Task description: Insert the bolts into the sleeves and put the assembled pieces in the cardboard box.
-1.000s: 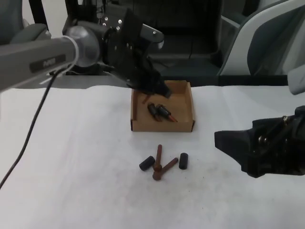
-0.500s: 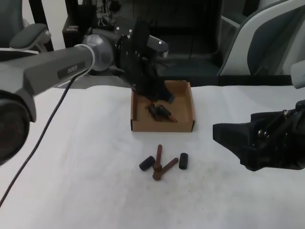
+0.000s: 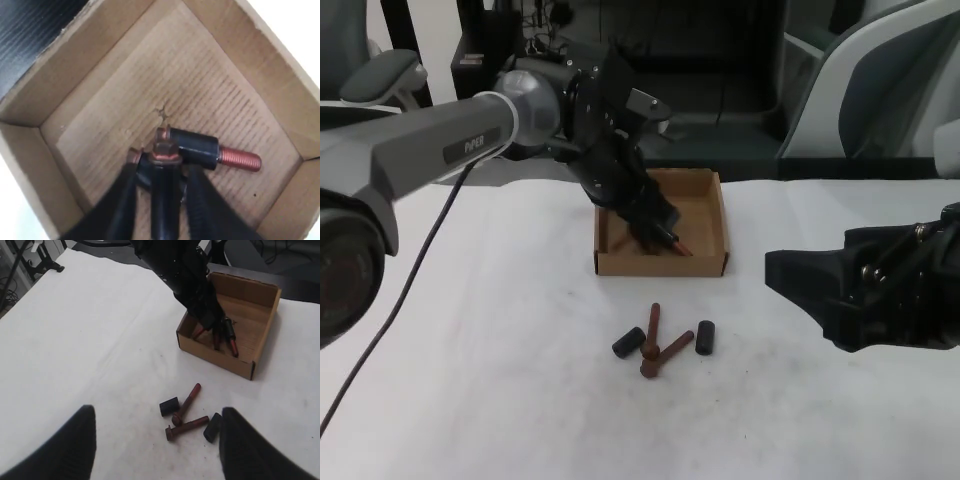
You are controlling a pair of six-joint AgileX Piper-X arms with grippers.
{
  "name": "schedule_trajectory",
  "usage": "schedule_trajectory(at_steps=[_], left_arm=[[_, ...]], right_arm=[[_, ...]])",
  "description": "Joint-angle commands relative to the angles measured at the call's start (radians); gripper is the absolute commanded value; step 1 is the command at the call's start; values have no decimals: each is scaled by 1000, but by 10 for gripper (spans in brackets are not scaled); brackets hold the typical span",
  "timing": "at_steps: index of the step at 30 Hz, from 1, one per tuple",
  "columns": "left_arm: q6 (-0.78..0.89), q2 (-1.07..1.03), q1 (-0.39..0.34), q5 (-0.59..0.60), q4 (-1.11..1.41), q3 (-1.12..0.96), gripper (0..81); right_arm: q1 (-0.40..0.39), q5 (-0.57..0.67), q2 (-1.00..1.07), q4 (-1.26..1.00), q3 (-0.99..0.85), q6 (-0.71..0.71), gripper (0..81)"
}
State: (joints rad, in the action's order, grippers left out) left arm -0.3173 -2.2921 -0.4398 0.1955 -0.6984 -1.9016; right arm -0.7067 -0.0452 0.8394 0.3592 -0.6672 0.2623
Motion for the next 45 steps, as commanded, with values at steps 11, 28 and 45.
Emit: schedule_trajectory(at_steps=[11,28,45], left_arm=[[4,60,-2,-99,-64,-11,588],[161,258,21,-70,-374,10,578],[297,776,18,-8,-98,710,476]], right_arm=[[0,-3,-11,-13,-1,-8,700],[0,-3,-32,-13,-9,-8,700],[0,-3,-46,-10,-9,-38,700]])
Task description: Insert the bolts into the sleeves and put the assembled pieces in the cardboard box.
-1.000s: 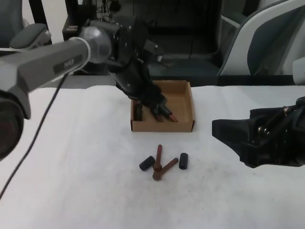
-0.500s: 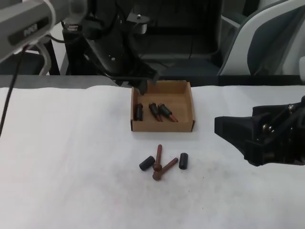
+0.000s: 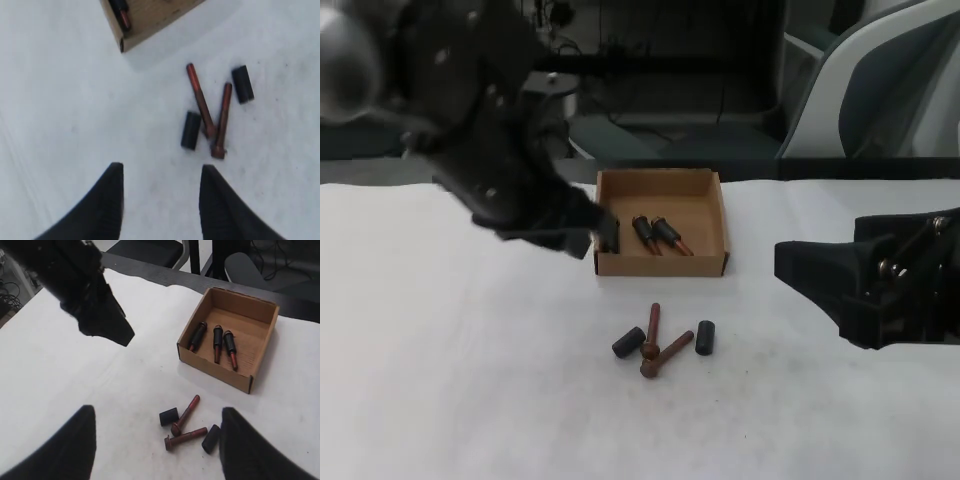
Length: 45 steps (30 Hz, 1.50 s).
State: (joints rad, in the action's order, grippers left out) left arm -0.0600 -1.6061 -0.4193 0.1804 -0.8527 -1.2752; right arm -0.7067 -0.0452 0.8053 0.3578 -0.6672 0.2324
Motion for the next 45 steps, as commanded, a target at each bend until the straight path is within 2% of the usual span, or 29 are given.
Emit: schedule_trajectory(at_steps=[1,9,17,22,26,33,40,45], left_arm=[[39,128,-3,7,63,113,476],[60,365,-3,7,65,302,476],[60,496,-3,7,65,341,476],[60,552,-3,29,65,341,476],[60,596,1,79,65,341,476],[60,676,1,82,65,341,476],[60,753,1,82,65,341,476],[-14,810,1,82,65,341,476]], right_arm=[[0,-3,-12,-3,-9,-8,700],[0,74,24,165,-9,19,700],[0,174,155,170,-26,154,700],[2,173,247,223,-85,213,700],[2,173,382,327,-175,259,700],[2,167,631,389,-351,326,700],[4,82,823,388,-501,381,700],[37,64,921,419,-589,460,700]])
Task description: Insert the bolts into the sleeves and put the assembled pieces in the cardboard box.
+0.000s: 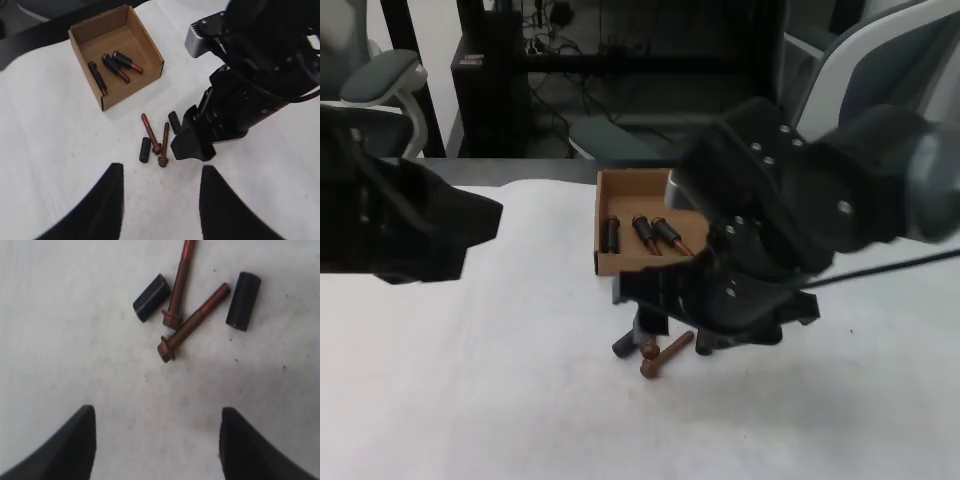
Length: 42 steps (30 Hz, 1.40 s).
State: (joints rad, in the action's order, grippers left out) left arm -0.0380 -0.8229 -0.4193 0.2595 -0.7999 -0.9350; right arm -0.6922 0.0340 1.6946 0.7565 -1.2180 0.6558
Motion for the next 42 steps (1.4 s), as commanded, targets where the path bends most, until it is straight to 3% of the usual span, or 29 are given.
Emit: schedule_trajectory(at_steps=[1,13,42], left_arm=[[-52,37,1,3,12,1,476],[-59,78,1,-12,20,1,476],[-59,78,1,-12,64,1,476]], right_arm=[[33,-17,47,23,-50,50,700],[127,-81,174,132,-153,86,700],[129,-21,297,149,-244,17,700]])
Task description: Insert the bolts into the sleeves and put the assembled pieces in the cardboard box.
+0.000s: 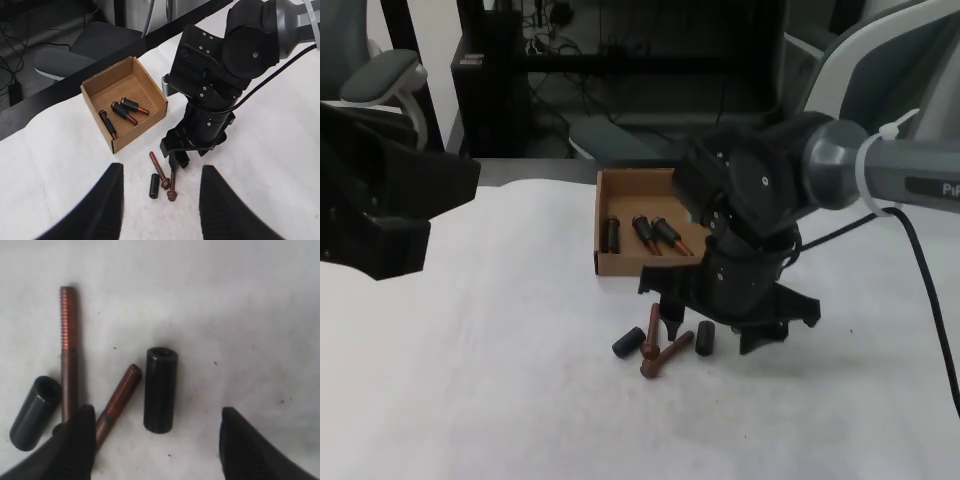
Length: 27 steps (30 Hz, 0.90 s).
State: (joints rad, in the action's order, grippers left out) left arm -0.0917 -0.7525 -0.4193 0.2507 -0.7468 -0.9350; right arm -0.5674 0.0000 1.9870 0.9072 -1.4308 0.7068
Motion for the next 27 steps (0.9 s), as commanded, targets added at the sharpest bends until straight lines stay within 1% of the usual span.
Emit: schedule_trajectory(at_steps=[1,2,3,4,5,13,22,27], left_arm=[[-6,7,1,-3,13,1,476],[-6,7,1,-3,16,1,476],[-6,7,1,-3,20,1,476],[-6,7,1,-3,27,1,476],[-6,7,1,-3,31,1,476],[-6,7,1,-3,34,1,476],[-6,7,1,-3,34,1,476],[-6,7,1,-19,34,1,476]], right_arm=[[4,13,8,1,-45,-45,685],[4,13,11,0,-53,-58,631],[4,13,13,0,-60,-64,601],[4,13,14,0,-64,-64,546],[4,13,13,0,-65,-64,521],[4,0,19,72,-62,-85,522],[4,-21,25,74,-62,-85,522],[4,20,54,80,-62,-85,522]])
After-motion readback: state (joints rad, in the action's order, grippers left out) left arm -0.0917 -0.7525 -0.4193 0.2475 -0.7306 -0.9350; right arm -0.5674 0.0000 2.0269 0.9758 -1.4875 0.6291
